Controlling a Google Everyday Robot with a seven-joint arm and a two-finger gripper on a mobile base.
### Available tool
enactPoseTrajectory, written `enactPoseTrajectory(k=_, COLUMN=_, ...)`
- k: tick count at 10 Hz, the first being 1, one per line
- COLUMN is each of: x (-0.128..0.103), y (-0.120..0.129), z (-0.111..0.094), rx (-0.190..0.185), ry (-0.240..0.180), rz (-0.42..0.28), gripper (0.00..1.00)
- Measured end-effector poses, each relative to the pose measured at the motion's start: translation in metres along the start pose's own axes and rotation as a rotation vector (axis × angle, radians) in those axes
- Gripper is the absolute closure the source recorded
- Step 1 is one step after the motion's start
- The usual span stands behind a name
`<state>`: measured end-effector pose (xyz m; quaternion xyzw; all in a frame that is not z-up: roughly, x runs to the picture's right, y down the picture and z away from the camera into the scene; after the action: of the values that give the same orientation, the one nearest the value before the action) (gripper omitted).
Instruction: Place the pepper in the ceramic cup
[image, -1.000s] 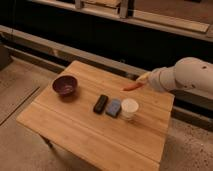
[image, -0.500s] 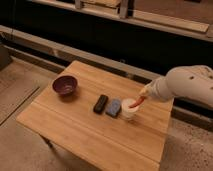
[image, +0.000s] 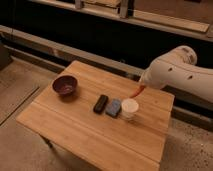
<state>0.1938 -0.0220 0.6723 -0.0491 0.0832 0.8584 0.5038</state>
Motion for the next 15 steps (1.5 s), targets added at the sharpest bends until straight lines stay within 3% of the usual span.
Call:
enactPoseTrajectory(k=5, x=0.022, y=0.013, z=0.021, rx=0.048, ry=0.025, rz=-0.05, gripper=1.0)
enactPoseTrajectory(k=11, x=0.019, y=-0.009, z=0.042, rx=0.096, ry=0.057, rz=0.007, gripper=1.0)
enactPoseTrajectory(k=15, x=0.022, y=-0.002, z=0.044, rx=0.107, ry=0.048, rz=-0.026, gripper=1.0)
